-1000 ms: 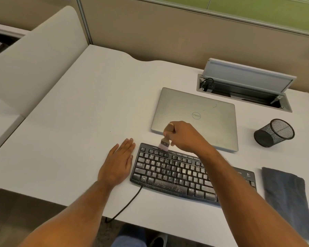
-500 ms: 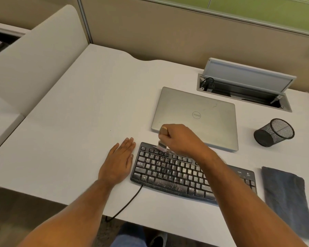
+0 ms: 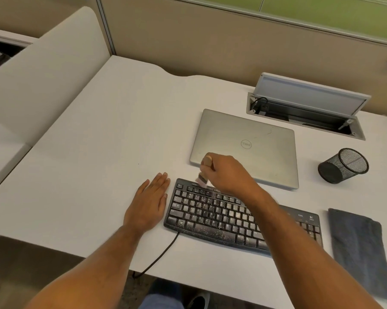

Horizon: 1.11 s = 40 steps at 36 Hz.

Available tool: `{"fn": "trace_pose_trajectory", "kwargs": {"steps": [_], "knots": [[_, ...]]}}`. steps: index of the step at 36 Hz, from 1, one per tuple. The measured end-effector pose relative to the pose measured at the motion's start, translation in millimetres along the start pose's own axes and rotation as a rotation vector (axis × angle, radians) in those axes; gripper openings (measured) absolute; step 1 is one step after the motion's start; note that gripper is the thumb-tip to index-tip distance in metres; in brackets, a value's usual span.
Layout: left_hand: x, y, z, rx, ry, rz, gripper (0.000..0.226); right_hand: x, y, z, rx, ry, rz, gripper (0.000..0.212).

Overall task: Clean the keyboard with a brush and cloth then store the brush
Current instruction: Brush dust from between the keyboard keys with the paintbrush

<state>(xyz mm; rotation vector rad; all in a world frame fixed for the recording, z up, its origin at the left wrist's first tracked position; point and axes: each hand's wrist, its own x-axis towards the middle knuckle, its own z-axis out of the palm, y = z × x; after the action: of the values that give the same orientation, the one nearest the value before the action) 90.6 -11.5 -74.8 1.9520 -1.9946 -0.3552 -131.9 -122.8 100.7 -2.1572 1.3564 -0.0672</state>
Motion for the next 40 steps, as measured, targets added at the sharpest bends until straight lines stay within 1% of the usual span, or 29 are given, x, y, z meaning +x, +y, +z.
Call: {"fn": "trace_pose_trajectory", "kwargs": {"steps": [4, 10, 13, 16, 18, 22, 25, 30, 32, 34, 35, 38, 40], "knots": [[0, 1, -1, 0.002, -0.002, -0.001, 0.058, -1, -13, 18, 0.261, 0.055, 0.038, 0.02], [1, 1, -1, 0.007, -0.014, -0.011, 0.059, -3, -15, 33, 0.255, 0.06, 0.085, 0.024], [0, 1, -2, 0.004, -0.016, -0.009, 0.058, -2, -16, 34, 0.324, 0.066, 0.091, 0.023], [0, 1, -2, -0.001, -0.019, -0.013, 0.058, 2, -17, 38, 0.389, 0.142, 0.091, 0.021], [0, 2, -2, -0.003, -0.017, -0.013, 0.058, 5, -17, 41, 0.418, 0.134, 0.093, 0.018], [0, 2, -2, 0.0, -0.012, -0.008, 0.058, 7, -18, 47, 0.363, 0.059, 0.065, 0.021], [0, 1, -2, 0.012, -0.013, -0.003, 0.059, 8, -21, 44, 0.378, 0.034, 0.052, 0.024], [0, 2, -2, 0.013, -0.013, -0.008, 0.058, 10, -22, 44, 0.442, 0.115, 0.044, 0.022], [0, 1, -2, 0.015, -0.012, -0.008, 0.058, 11, -22, 48, 0.36, 0.117, 0.032, 0.027], [0, 1, -2, 0.011, -0.012, -0.005, 0.058, 10, -23, 51, 0.261, 0.087, 0.016, 0.032], [0, 1, -2, 0.011, -0.012, -0.004, 0.058, 10, -24, 51, 0.253, 0.067, 0.007, 0.032], [0, 1, -1, 0.018, -0.016, -0.004, 0.058, 10, -26, 49, 0.352, 0.022, -0.004, 0.03], [0, 1, -2, 0.018, -0.014, -0.003, 0.058, 12, -26, 50, 0.39, 0.064, 0.003, 0.03]]}}
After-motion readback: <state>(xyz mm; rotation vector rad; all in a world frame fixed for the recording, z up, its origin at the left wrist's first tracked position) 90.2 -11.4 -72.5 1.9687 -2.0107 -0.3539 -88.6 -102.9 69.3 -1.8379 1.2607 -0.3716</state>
